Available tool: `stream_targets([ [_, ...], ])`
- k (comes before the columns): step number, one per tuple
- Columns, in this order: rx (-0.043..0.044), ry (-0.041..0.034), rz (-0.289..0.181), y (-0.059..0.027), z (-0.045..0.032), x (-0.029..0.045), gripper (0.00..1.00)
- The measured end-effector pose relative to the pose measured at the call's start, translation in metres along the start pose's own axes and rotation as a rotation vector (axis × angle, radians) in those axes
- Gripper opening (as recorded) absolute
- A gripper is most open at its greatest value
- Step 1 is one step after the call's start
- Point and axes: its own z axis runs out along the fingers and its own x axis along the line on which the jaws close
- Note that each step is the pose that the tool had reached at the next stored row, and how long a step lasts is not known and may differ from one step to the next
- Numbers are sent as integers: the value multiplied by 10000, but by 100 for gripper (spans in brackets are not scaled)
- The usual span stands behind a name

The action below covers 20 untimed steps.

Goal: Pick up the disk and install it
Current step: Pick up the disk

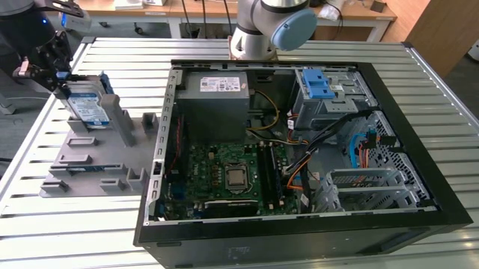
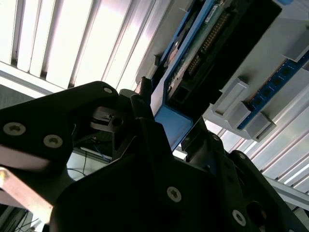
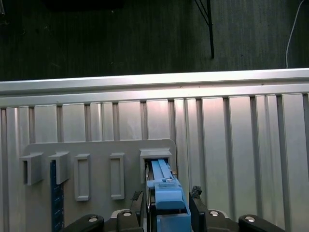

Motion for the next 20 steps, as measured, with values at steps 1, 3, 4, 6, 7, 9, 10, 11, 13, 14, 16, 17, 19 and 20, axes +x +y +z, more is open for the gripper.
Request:
stream_targets([
  [1, 2, 1, 0, 0, -1, 0, 49],
  [3, 2, 3, 0, 0, -7, 0, 49],
  [4, 2, 3, 0, 0, -7, 0, 49],
  [6, 3, 3, 0, 0, -7, 0, 49],
  [7, 2, 4, 0, 0, -7, 0, 49],
  [9, 1, 5, 0, 0, -8, 0, 48],
  [10, 1, 6, 0, 0, -8, 0, 48],
  [11, 1, 6, 0, 0, -8, 0, 48],
  [13, 1, 7, 0, 1, -8, 0, 41],
  [14, 1, 8, 0, 1, -8, 0, 41],
  [16, 0, 9, 0, 0, -8, 0, 40],
  [17, 0, 9, 0, 1, -8, 0, 40],
  [19, 2, 9, 0, 0, -8, 0, 37],
  [20, 2, 9, 0, 0, -7, 0, 37],
])
